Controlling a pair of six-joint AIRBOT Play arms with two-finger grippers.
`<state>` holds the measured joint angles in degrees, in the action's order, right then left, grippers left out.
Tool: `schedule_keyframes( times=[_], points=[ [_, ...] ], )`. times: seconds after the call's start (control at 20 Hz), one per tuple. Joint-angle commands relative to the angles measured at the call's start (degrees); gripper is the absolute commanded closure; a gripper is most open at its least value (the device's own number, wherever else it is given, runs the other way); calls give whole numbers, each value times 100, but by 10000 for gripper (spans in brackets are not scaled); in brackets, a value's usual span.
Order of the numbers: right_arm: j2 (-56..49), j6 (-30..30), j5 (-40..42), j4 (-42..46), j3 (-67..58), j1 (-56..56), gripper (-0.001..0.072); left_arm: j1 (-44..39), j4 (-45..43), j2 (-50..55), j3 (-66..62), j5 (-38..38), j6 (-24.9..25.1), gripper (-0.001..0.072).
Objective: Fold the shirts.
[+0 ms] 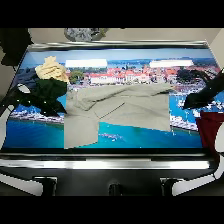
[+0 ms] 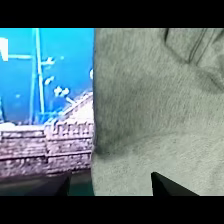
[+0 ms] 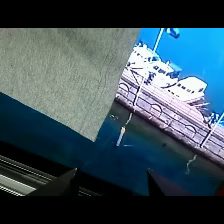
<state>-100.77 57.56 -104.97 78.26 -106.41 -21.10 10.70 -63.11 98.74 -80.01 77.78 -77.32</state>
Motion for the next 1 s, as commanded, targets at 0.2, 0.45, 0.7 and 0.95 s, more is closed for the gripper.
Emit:
schedule_keyframes(
  times=[0.2, 0.45, 0.7, 0.95],
  points=[
    [28, -31, -31, 149, 452, -13, 212, -118, 232, 326, 120, -428, 153, 198],
    [560, 116, 826, 168, 1867, -13, 141, -188, 299, 321, 118, -433, 166, 667],
    [1172, 92, 2118, -518, 3978, -13, 88, -186, 304, 208, 118, -275, 306, 672],
    [1169, 72, 3344, -1287, 4653, -13, 105, -186, 382, 13, 118, -197, 457, 671]
  ],
)
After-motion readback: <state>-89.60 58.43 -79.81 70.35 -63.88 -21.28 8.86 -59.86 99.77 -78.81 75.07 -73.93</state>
